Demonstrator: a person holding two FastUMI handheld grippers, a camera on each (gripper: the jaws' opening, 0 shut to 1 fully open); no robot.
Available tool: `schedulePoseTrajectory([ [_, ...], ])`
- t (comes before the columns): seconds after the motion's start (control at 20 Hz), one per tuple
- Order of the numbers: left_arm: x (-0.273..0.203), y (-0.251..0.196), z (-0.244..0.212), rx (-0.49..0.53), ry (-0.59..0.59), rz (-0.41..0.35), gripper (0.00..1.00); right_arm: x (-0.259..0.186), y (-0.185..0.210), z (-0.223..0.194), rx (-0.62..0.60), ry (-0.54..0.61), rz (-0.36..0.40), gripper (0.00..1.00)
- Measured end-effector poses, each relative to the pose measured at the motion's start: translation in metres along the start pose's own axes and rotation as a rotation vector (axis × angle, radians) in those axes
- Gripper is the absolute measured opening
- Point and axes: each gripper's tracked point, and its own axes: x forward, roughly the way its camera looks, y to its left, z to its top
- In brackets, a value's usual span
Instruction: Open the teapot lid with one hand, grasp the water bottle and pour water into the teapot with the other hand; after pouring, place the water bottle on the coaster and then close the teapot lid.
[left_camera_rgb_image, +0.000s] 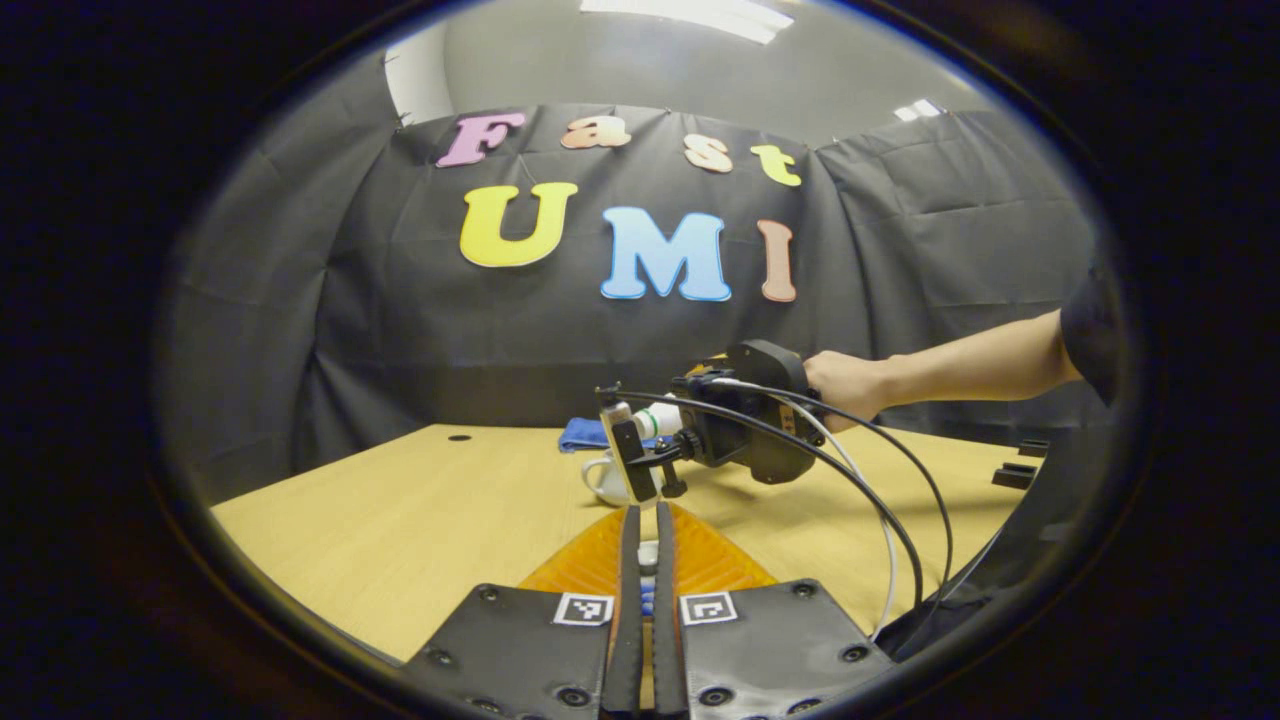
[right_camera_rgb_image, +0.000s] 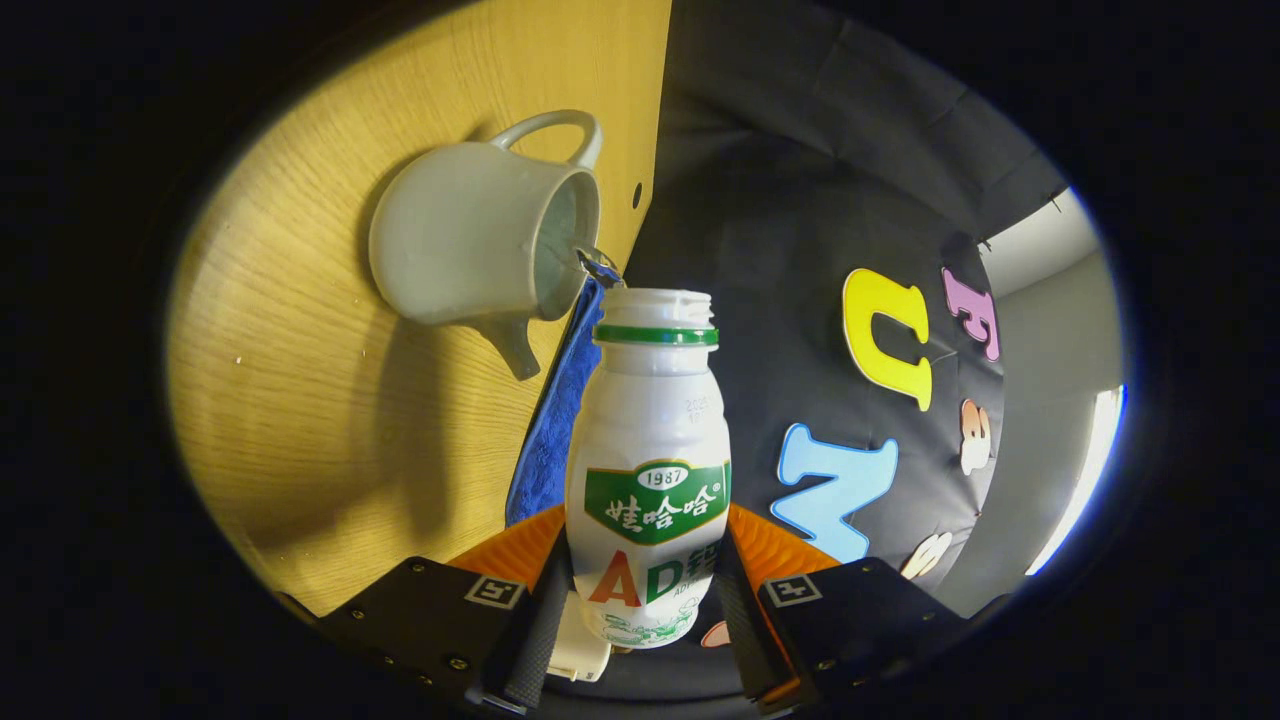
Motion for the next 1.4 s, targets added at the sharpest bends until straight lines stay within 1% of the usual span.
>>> schedulePoseTrajectory([
  [0.6, -0.001, 0.001, 0.001, 0.005, -0.002, 0.001, 0.14, 0.000, -0.004, 0.001, -0.061, -0.007, -0.028, 0.71],
  [0.65, -0.001, 0.001, 0.001, 0.005, -0.001, 0.001, 0.10, 0.001, -0.005, 0.001, -0.064, -0.009, -0.029, 0.71],
  [0.7, -0.001, 0.002, 0.002, 0.005, 0.000, 0.001, 0.14, 0.000, -0.005, 0.001, -0.068, -0.011, -0.030, 0.71],
  [0.9, -0.001, 0.001, 0.001, 0.007, 0.002, 0.002, 0.14, 0.000, -0.007, 0.003, -0.106, -0.020, -0.039, 0.72],
  [0.95, -0.002, 0.001, -0.001, 0.008, 0.005, 0.001, 0.10, 0.001, -0.007, 0.002, -0.110, -0.022, -0.037, 0.71],
  [1.05, -0.002, 0.001, 0.001, 0.011, 0.002, 0.000, 0.10, 0.002, -0.009, 0.001, -0.119, -0.022, -0.037, 0.71],
  [1.1, -0.002, 0.000, 0.003, 0.013, 0.000, 0.000, 0.14, 0.002, -0.009, 0.001, -0.124, -0.021, -0.040, 0.71],
  [1.4, -0.002, 0.000, 0.000, 0.017, 0.006, -0.002, 0.14, 0.003, -0.011, 0.000, -0.160, -0.026, -0.054, 0.71],
])
